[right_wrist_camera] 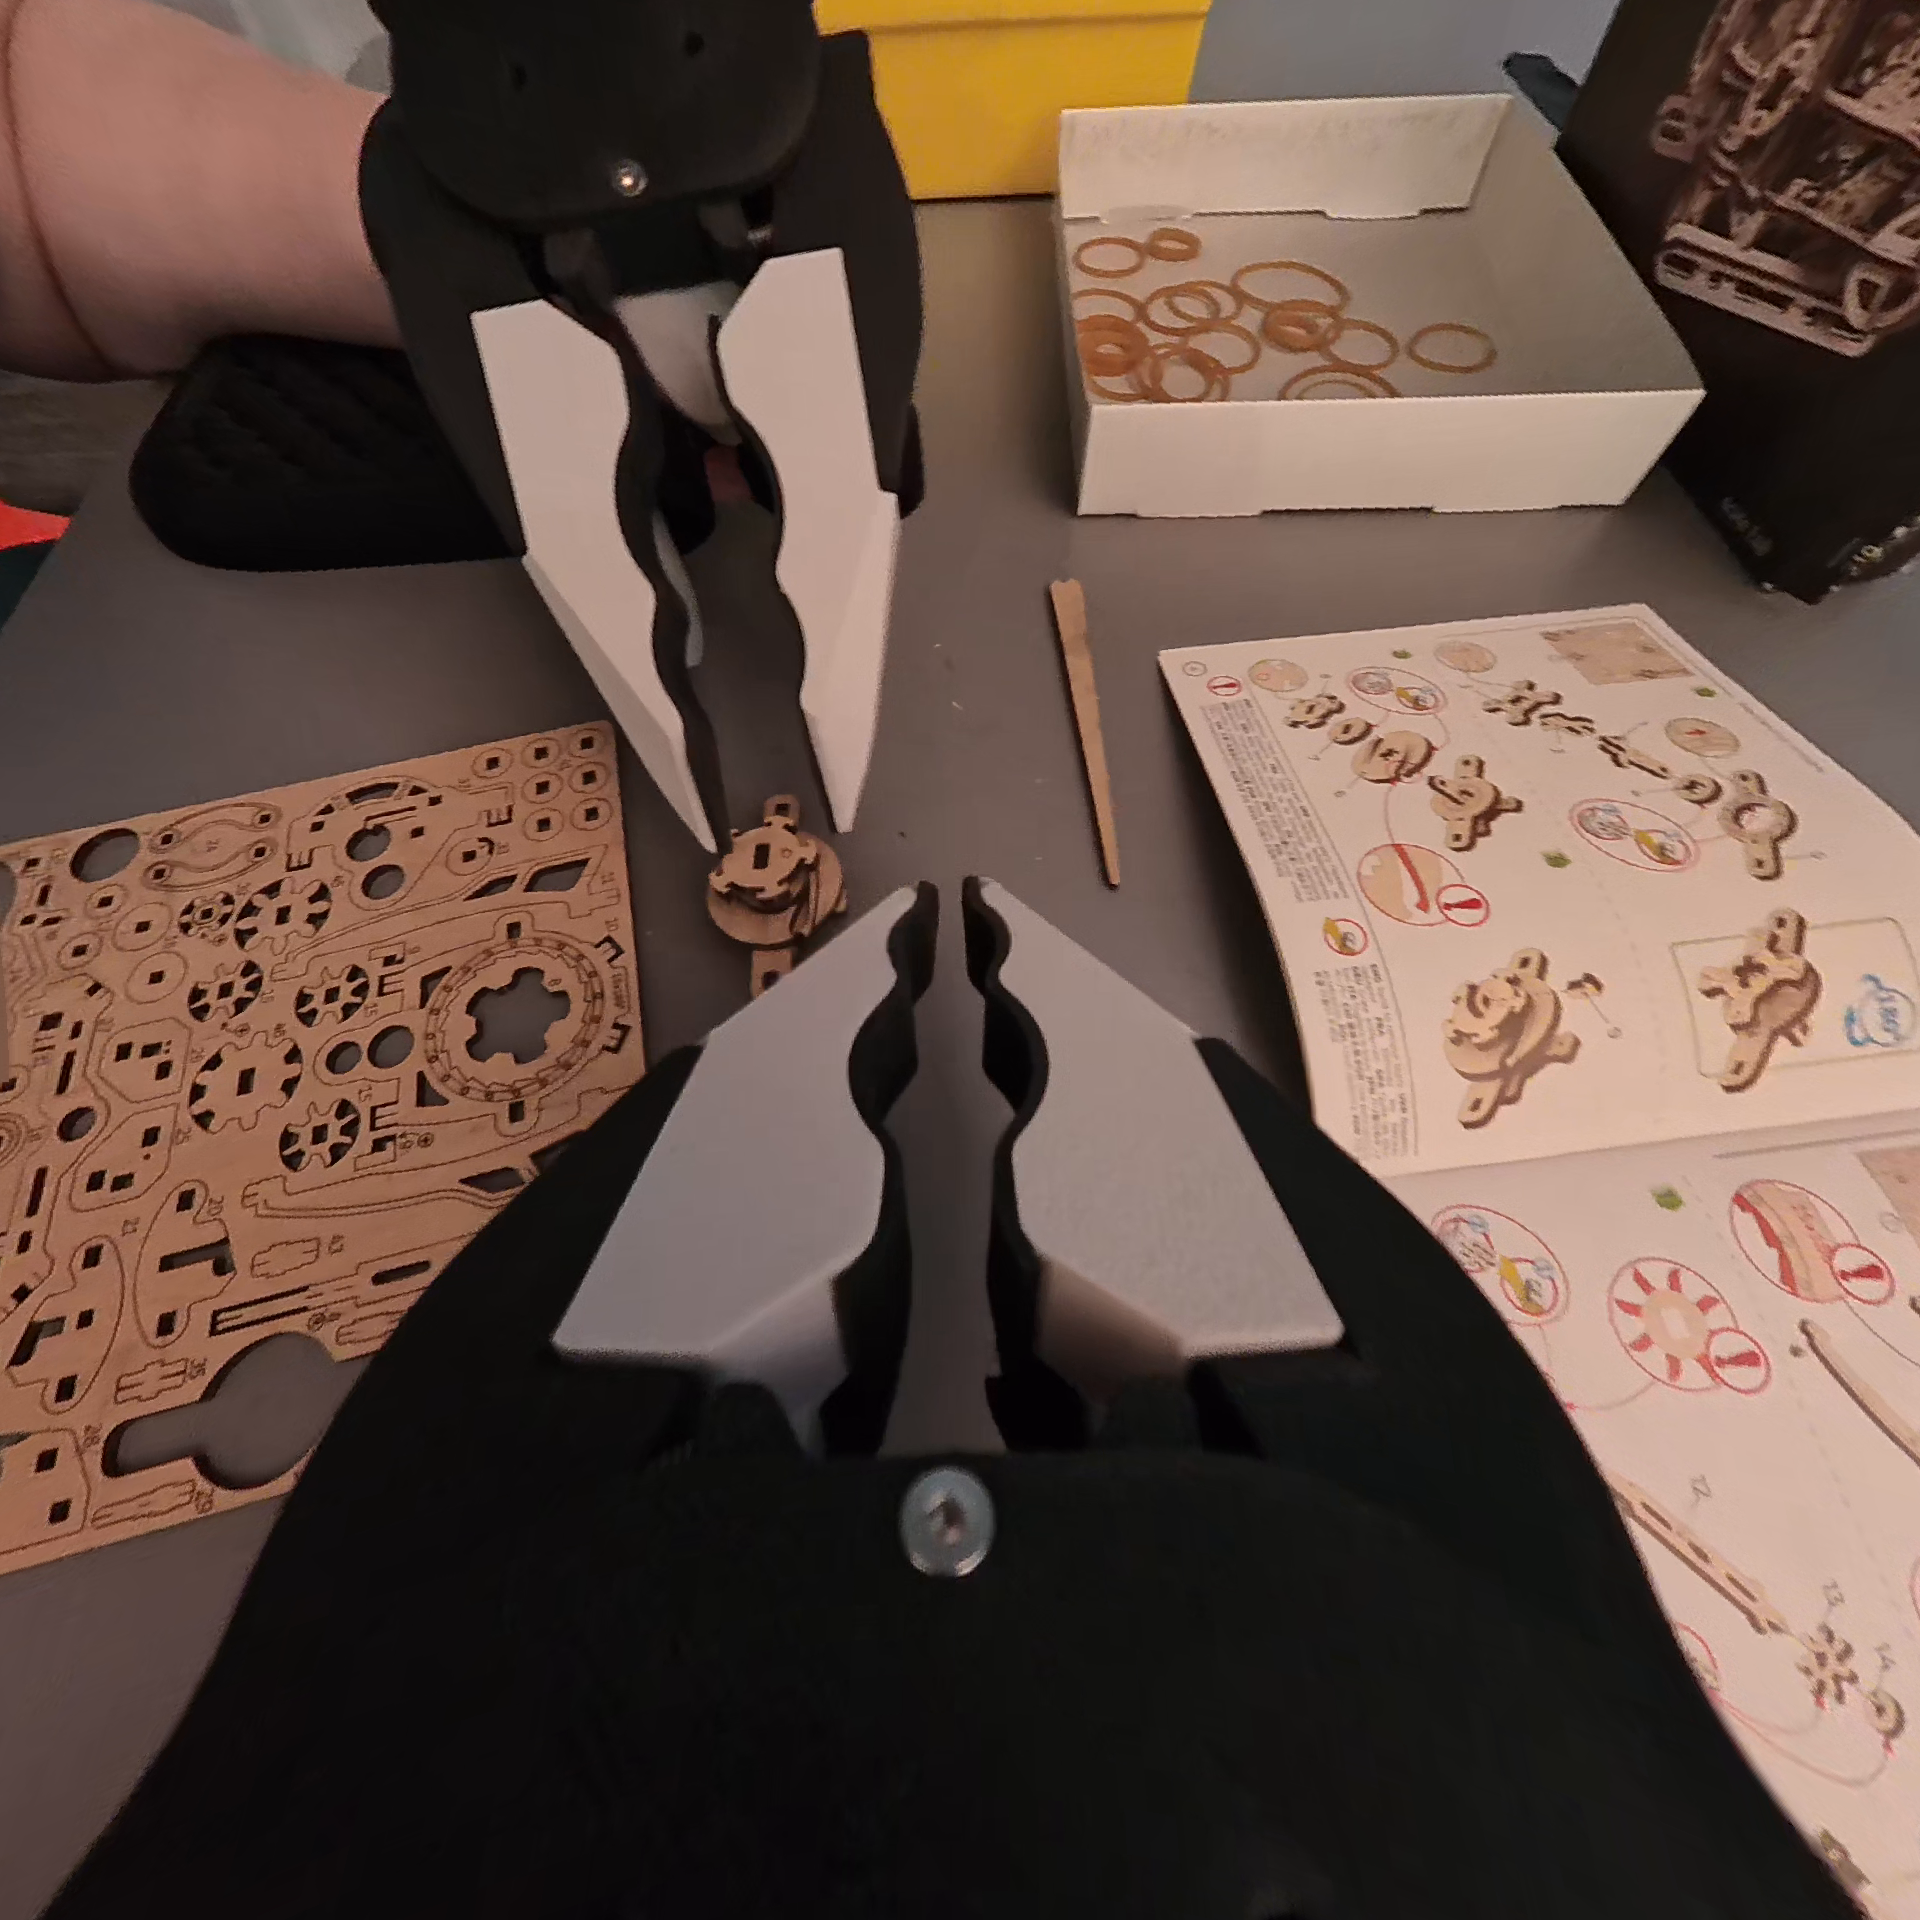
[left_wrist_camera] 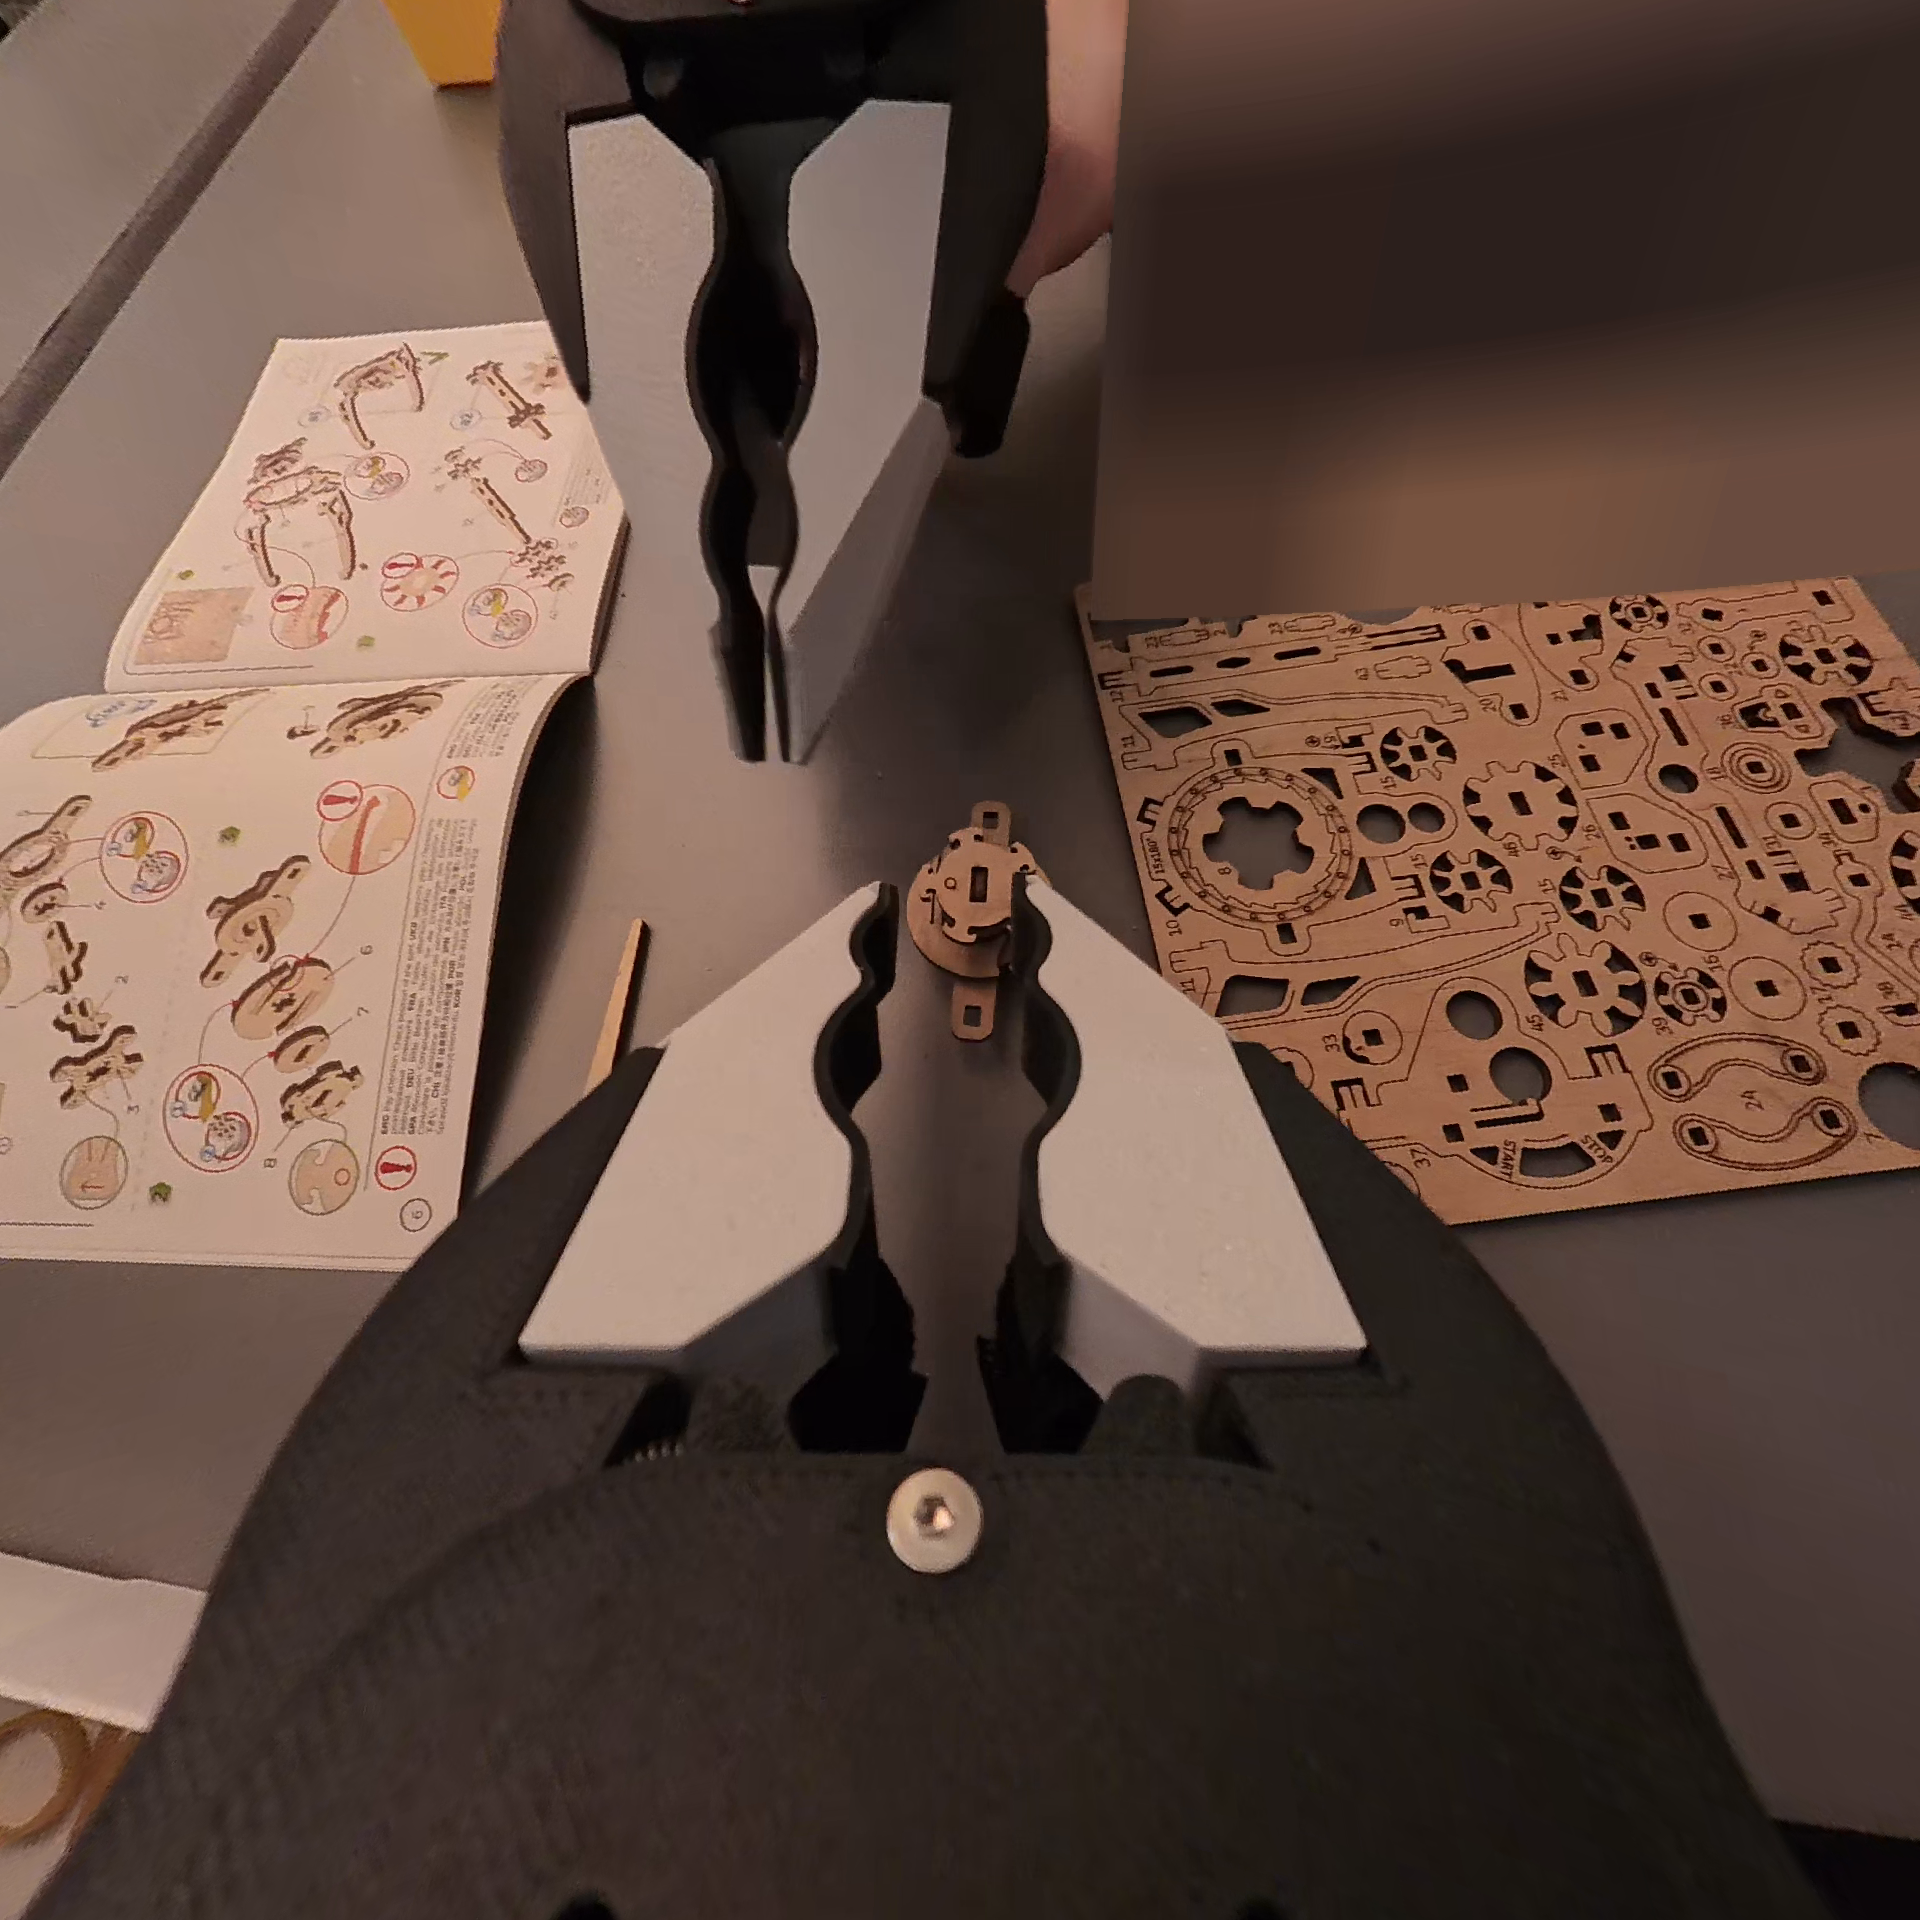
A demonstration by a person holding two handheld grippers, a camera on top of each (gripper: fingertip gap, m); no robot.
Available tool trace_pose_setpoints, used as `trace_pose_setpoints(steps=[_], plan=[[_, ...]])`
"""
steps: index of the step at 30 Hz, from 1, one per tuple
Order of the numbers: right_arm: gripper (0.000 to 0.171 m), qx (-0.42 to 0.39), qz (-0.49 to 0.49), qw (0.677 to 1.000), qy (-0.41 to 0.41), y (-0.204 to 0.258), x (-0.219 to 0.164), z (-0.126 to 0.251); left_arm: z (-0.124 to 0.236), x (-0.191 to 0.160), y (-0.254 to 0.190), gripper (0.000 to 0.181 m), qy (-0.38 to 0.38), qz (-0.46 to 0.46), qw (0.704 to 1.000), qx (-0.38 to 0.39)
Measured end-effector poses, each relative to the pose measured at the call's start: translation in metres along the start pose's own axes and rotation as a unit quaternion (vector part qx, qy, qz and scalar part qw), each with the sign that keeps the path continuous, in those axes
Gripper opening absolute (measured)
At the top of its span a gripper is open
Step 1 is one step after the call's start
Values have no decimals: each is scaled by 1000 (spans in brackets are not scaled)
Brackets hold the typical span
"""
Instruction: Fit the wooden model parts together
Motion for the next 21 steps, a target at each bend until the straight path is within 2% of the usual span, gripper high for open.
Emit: trace_pose_setpoints(steps=[10,21], plan=[[3,-71,-37,996,-35,-19,3,18,0,0,-1,20,-4,4,1000,-5],[3,-135,-31,989,-47,-29,3,30,1,4,-2,21,-19,10,1000,-11]])
Point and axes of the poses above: each gripper's, where its closed fingertips meet, z back along the fingers, x out of its top, y = z × x across the jaws, the point moved 7 cm from there along z, back along the fingers, and after that the axes turned 8 degrees about x, right-handed, at the moved point
